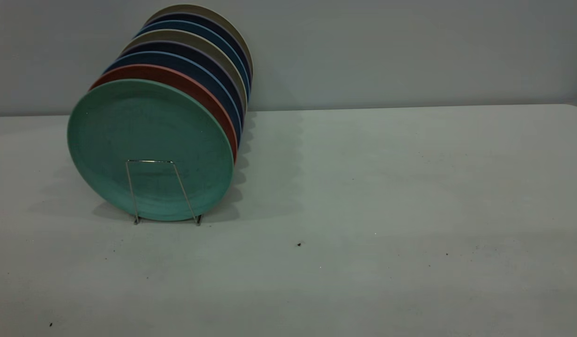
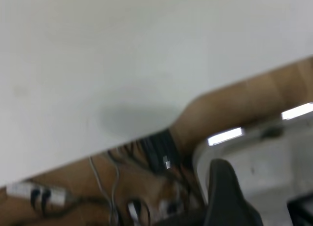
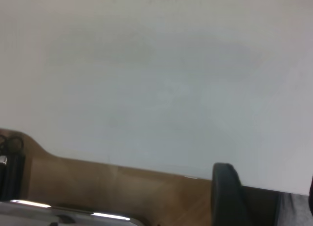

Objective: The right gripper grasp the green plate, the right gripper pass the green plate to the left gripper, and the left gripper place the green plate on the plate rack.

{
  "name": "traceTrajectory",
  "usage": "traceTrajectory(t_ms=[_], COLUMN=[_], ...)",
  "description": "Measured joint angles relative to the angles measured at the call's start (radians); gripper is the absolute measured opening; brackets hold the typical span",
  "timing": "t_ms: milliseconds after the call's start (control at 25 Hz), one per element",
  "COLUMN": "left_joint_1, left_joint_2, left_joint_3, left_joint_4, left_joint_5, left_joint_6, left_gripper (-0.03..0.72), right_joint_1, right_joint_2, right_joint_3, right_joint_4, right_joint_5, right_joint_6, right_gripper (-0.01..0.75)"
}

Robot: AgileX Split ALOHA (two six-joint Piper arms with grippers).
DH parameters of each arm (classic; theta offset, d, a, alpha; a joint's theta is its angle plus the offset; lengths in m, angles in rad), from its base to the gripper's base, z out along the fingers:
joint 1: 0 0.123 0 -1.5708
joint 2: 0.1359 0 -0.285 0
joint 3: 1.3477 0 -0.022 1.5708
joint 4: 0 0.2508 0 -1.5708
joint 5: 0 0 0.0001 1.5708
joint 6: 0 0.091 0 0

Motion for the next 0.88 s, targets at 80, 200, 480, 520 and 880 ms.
traceTrajectory(t_ms=[80,200,480,520,880], left_joint_1=[0.000,0.000,0.000,0.000,0.000], left_joint_2=[-0.076,-0.195,-0.444,-0.473,-0.522], left_joint_3=[0.000,0.000,0.000,0.000,0.000], left_joint_4=[-0.001,-0.002,-0.004,-0.004,-0.006], left_joint_5=[0.002,0.007,0.024,0.027,0.036], left_joint_6=[-0.003,-0.003,-0.004,-0.005,-0.006], left_gripper=[0.451,0.451,0.451,0.451,0.451], right_joint_1=[0.000,0.000,0.000,0.000,-0.117], right_joint_2=[0.000,0.000,0.000,-0.002,-0.254], right_joint_3=[0.000,0.000,0.000,0.000,0.000], right_joint_4=[0.005,0.007,0.008,0.009,0.020], right_joint_5=[0.000,0.000,0.000,0.000,0.003], right_joint_6=[0.000,0.000,0.000,0.000,0.000], right_gripper=[0.405,0.405,0.405,0.405,0.405])
